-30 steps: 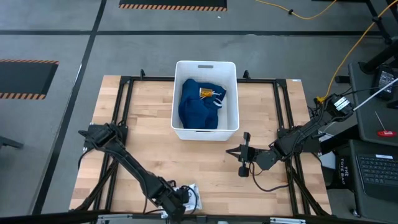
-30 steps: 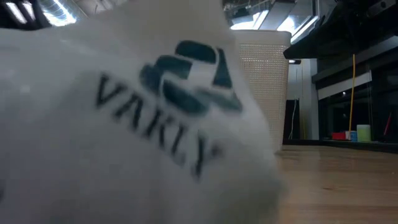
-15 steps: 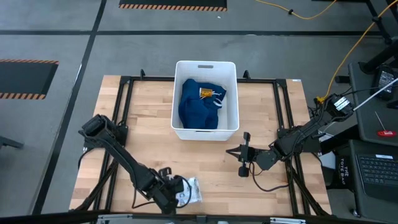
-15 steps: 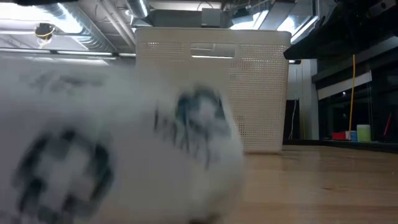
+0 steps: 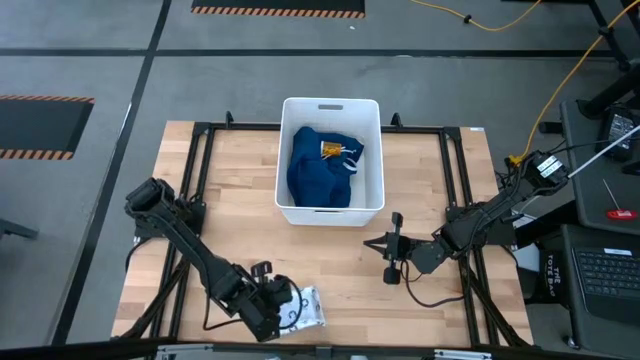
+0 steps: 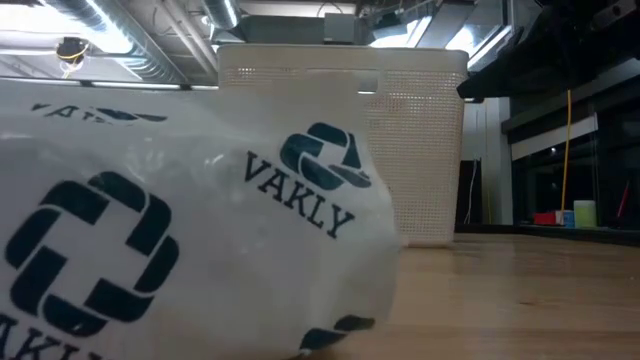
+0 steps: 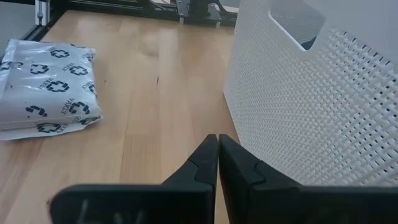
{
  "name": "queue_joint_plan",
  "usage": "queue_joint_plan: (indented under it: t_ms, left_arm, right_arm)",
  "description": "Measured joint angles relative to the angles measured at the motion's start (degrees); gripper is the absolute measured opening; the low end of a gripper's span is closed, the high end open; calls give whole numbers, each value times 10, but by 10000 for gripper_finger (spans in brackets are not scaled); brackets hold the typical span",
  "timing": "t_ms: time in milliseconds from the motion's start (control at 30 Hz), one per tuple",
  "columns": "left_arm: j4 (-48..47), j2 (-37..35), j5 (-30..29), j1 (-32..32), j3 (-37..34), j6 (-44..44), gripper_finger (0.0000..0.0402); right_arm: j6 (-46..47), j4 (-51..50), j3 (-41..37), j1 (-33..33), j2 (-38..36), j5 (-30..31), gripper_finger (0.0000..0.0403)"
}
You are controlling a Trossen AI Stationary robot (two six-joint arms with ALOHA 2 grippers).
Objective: Pick & place medical supplies in basket/bin
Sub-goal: Put the white mailer bag into the white bin
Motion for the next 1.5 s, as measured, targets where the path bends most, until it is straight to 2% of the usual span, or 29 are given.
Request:
queue_joint_plan:
  t_ms: [267, 500, 667, 833, 1200, 1500]
  left_arm:
    - [-26, 6, -4, -41, 0, -21, 1]
    - [-11, 33, -34, -116, 1, -173, 1]
    - [-8, 56, -31, -140, 1, -266, 1]
    - [25, 82, -22, -151, 26, -253, 1]
    - [27, 122, -98, -203, 44, -299, 6]
    - [27, 127, -187, -206, 44, -311, 71]
  right_arm:
    - [0, 0, 0, 0, 0, 0, 18]
    - [-2, -1, 0, -1, 0, 0, 18]
    - [-3, -1, 0, -5, 0, 0, 18]
    - [2, 0, 0, -14, 0, 0, 18]
    - [13, 0, 0, -34, 0, 0, 18]
    - [12, -3, 0, -38, 0, 0, 18]
